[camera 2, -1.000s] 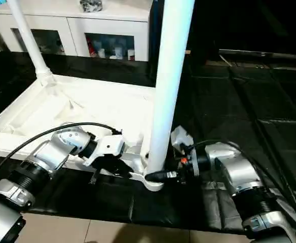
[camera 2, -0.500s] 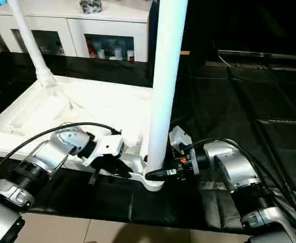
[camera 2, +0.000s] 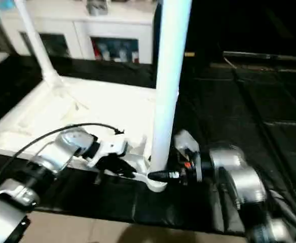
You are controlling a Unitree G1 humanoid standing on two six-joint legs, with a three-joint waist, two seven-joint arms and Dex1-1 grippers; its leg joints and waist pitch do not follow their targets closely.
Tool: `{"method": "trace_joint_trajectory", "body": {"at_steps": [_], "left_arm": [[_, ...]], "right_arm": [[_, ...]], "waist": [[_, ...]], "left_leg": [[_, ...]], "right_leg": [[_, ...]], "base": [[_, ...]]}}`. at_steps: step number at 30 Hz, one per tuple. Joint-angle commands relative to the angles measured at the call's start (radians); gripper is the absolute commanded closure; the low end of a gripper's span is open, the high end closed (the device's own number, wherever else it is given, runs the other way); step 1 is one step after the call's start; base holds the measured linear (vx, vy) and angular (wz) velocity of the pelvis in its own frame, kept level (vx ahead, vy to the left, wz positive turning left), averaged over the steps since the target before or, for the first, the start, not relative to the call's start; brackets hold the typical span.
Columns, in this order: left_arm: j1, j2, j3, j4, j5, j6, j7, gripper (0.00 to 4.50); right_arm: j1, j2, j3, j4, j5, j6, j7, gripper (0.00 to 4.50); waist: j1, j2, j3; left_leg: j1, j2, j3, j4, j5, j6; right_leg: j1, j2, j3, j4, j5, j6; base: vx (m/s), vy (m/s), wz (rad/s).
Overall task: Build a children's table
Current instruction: Rotate leg to tighten
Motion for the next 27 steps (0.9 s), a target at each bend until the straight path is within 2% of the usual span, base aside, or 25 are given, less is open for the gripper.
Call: {"method": "trace_joint_trajectory", "body": {"at_steps": [1,2,4,5,6,7,8,9,11,12,13,14,15,16,17,18,19,20,21,22,23,24,25,26,27], "left_arm": [[-0.035,-0.032,0.048,0.040,0.015,0.035,0.164,4.50],[-0.036,-0.033,0.049,0.042,0.015,0.036,0.168,4.50],[-0.043,-0.049,0.063,0.054,0.012,0.053,0.204,4.50],[-0.052,-0.065,0.076,0.066,0.009,0.068,0.236,4.50],[-0.059,-0.080,0.087,0.076,0.007,0.081,0.266,4.50],[-0.066,-0.094,0.098,0.085,0.004,0.094,0.297,4.50],[-0.078,-0.116,0.113,0.099,0.000,0.113,0.336,4.50],[-0.086,-0.132,0.123,0.108,-0.003,0.128,0.369,4.50],[-0.095,-0.149,0.136,0.116,-0.007,0.147,0.407,4.50],[-0.096,-0.150,0.137,0.117,-0.008,0.149,0.411,4.50],[-0.101,-0.161,0.146,0.124,-0.012,0.157,0.434,4.50],[-0.101,-0.161,0.146,0.124,-0.012,0.157,0.434,4.50],[-0.118,-0.190,0.177,0.142,-0.023,0.172,0.506,4.50],[-0.120,-0.194,0.182,0.144,-0.024,0.173,0.516,4.50],[-0.127,-0.207,0.197,0.152,-0.028,0.176,0.552,4.50],[-0.133,-0.218,0.213,0.160,-0.028,0.174,0.584,4.50],[-0.135,-0.219,0.216,0.163,-0.026,0.171,0.589,4.50],[-0.134,-0.218,0.216,0.163,-0.024,0.170,0.588,4.50],[-0.133,-0.215,0.214,0.163,-0.022,0.168,0.586,4.50],[-0.131,-0.211,0.211,0.164,-0.014,0.166,0.588,4.50],[-0.130,-0.208,0.209,0.164,-0.010,0.165,0.589,4.50],[-0.127,-0.203,0.207,0.163,-0.007,0.163,0.588,4.50],[-0.124,-0.201,0.207,0.162,-0.004,0.162,0.589,4.50],[-0.121,-0.195,0.206,0.162,-0.002,0.161,0.588,4.50],[-0.120,-0.189,0.207,0.165,0.000,0.158,0.588,4.50]], "right_arm": [[0.020,0.068,0.028,0.002,0.012,-0.001,-0.048,2.38],[0.020,0.072,0.024,0.005,0.011,-0.003,-0.056,2.40],[0.010,0.108,0.009,0.044,-0.011,-0.026,-0.135,2.41],[0.006,0.143,-0.006,0.070,-0.029,-0.042,-0.205,2.44],[0.002,0.176,-0.017,0.091,-0.044,-0.045,-0.268,2.45],[-0.006,0.207,-0.026,0.114,-0.060,-0.051,-0.334,2.47],[-0.019,0.254,-0.038,0.141,-0.080,-0.060,-0.425,2.48],[-0.036,0.281,-0.043,0.171,-0.091,-0.063,-0.484,2.48],[-0.066,0.309,-0.045,0.219,-0.115,-0.076,-0.563,2.48],[-0.069,0.311,-0.045,0.225,-0.118,-0.078,-0.571,2.48],[-0.088,0.331,-0.049,0.251,-0.133,-0.092,-0.620,2.49],[-0.088,0.331,-0.049,0.251,-0.133,-0.092,-0.620,2.50],[-0.159,0.387,-0.078,0.336,-0.150,-0.096,-0.764,2.50],[-0.170,0.395,-0.083,0.348,-0.151,-0.097,-0.784,2.51],[-0.218,0.426,-0.105,0.401,-0.152,-0.091,-0.863,2.51],[-0.276,0.462,-0.133,0.459,-0.155,-0.084,-0.941,2.51],[-0.294,0.474,-0.147,0.474,-0.152,-0.082,-0.957,2.51],[-0.300,0.481,-0.153,0.476,-0.148,-0.084,-0.952,2.51],[-0.303,0.485,-0.156,0.474,-0.145,-0.087,-0.940,1.95],[-0.304,0.487,-0.151,0.475,-0.155,-0.102,-0.933,1.81],[-0.302,0.486,-0.147,0.474,-0.162,-0.108,-0.933,1.81],[-0.297,0.483,-0.144,0.471,-0.163,-0.109,-0.925,1.78],[-0.294,0.483,-0.142,0.473,-0.163,-0.112,-0.922,1.68],[-0.283,0.477,-0.140,0.466,-0.161,-0.117,-0.909,1.50],[-0.272,0.469,-0.136,0.462,-0.165,-0.130,-0.894,1.39]], "waist": [[-0.010,-0.012,-0.044],[-0.016,-0.014,-0.044],[-0.025,-0.020,-0.040],[-0.029,-0.018,-0.037],[-0.042,-0.012,-0.040],[-0.052,-0.012,-0.038],[-0.066,-0.014,-0.035],[-0.075,-0.014,-0.034],[-0.097,-0.001,-0.037],[-0.118,0.003,-0.036],[-0.139,0.014,-0.026],[-0.142,0.016,-0.026],[-0.146,0.012,-0.021],[-0.150,0.016,-0.018],[-0.157,0.016,-0.017],[-0.156,0.012,-0.016],[-0.155,0.007,-0.015],[-0.163,-0.021,-0.017],[-0.161,-0.027,-0.022],[-0.160,-0.037,-0.019],[-0.152,-0.020,-0.023],[-0.155,-0.010,-0.027],[-0.157,-0.001,-0.029],[-0.152,-0.006,-0.031],[-0.153,-0.013,-0.029]], "left_leg": [[0.012,0.012,0.003,-0.073,-0.293,0.038],[0.013,0.008,0.001,-0.072,-0.302,0.034],[0.003,0.005,-0.003,-0.075,-0.312,0.040],[0.004,0.005,-0.003,-0.074,-0.327,0.037],[0.015,-0.002,-0.008,-0.066,-0.345,0.022],[0.004,0.000,-0.013,-0.070,-0.351,0.019],[-0.002,0.000,-0.019,-0.073,-0.382,0.015],[0.000,-0.002,-0.020,-0.071,-0.400,0.014],[-0.005,0.001,-0.033,-0.075,-0.433,0.014],[-0.013,0.010,-0.043,-0.084,-0.475,0.020],[0.001,0.026,-0.055,-0.099,-0.607,0.024],[0.003,0.030,-0.061,-0.104,-0.639,0.021],[0.005,0.039,-0.065,-0.116,-0.696,0.016],[0.008,0.039,-0.065,-0.121,-0.725,0.011],[0.009,0.041,-0.066,-0.127,-0.751,0.003],[-0.009,0.053,-0.071,-0.145,-0.781,-0.006],[-0.012,0.048,-0.068,-0.149,-0.767,-0.014],[0.035,-0.009,-0.044,-0.079,-0.643,-0.010],[0.049,-0.037,-0.031,-0.039,-0.524,0.001],[0.009,-0.040,-0.028,-0.027,-0.381,0.031],[0.001,-0.032,-0.033,-0.035,-0.355,0.036],[-0.024,-0.006,-0.052,-0.058,-0.367,0.036],[-0.026,0.015,-0.062,-0.072,-0.403,0.021],[-0.019,0.018,-0.061,-0.078,-0.419,0.017],[-0.019,0.014,-0.058,-0.078,-0.414,0.017]], "right_leg": [[0.036,-0.045,0.031,-0.093,-0.516,-0.151],[0.038,-0.045,0.028,-0.098,-0.547,-0.137],[0.042,-0.042,0.020,-0.105,-0.595,-0.102],[0.036,-0.041,0.017,-0.107,-0.625,-0.091],[0.030,-0.048,0.005,-0.123,-0.683,-0.067],[0.036,-0.046,0.002,-0.118,-0.670,-0.065],[0.038,-0.041,-0.014,-0.124,-0.690,-0.043],[0.038,-0.041,-0.022,-0.132,-0.708,-0.030],[0.052,-0.046,-0.039,-0.135,-0.680,-0.025],[0.065,-0.048,-0.051,-0.137,-0.633,-0.025],[0.069,-0.043,-0.071,-0.140,-0.582,-0.027],[0.075,-0.043,-0.072,-0.135,-0.561,-0.031],[0.078,-0.045,-0.068,-0.121,-0.531,-0.041],[0.073,-0.042,-0.068,-0.112,-0.530,-0.051],[0.077,-0.039,-0.073,-0.108,-0.529,-0.051],[0.098,-0.041,-0.058,-0.059,-0.500,-0.054],[0.091,-0.049,-0.033,-0.049,-0.493,-0.065],[0.027,-0.064,-0.051,-0.145,-0.720,-0.034],[0.011,-0.079,-0.066,-0.171,-0.803,-0.020],[0.041,-0.090,-0.083,-0.182,-0.842,0.016],[0.057,-0.091,-0.085,-0.177,-0.814,0.016],[0.074,-0.084,-0.092,-0.158,-0.717,0.011],[0.078,-0.083,-0.087,-0.140,-0.598,-0.023],[0.070,-0.080,-0.077,-0.132,-0.522,-0.067],[0.066,-0.080,-0.073,-0.130,-0.510,-0.083]], "base": [[0.000,0.000,0.00],[0.000,0.000,0.00],[-0.027,-0.002,-0.02],[0.000,0.000,0.00],[0.000,0.000,0.00],[0.000,0.000,0.00],[-0.053,0.014,-0.14],[-0.053,0.014,-0.14],[-0.012,0.023,-0.09],[-0.024,0.045,-0.18],[0.000,0.000,0.00],[0.000,0.000,0.00],[0.000,0.000,0.00],[0.000,0.000,0.00],[0.000,0.000,0.00],[0.000,0.000,0.00],[0.000,0.000,0.00],[0.025,-0.069,0.05],[0.025,-0.069,0.05],[0.067,-0.056,-0.09],[0.063,-0.017,-0.19],[0.063,-0.017,-0.19],[0.056,0.008,-0.10],[0.054,0.011,0.01],[0.054,0.011,0.01]]}}
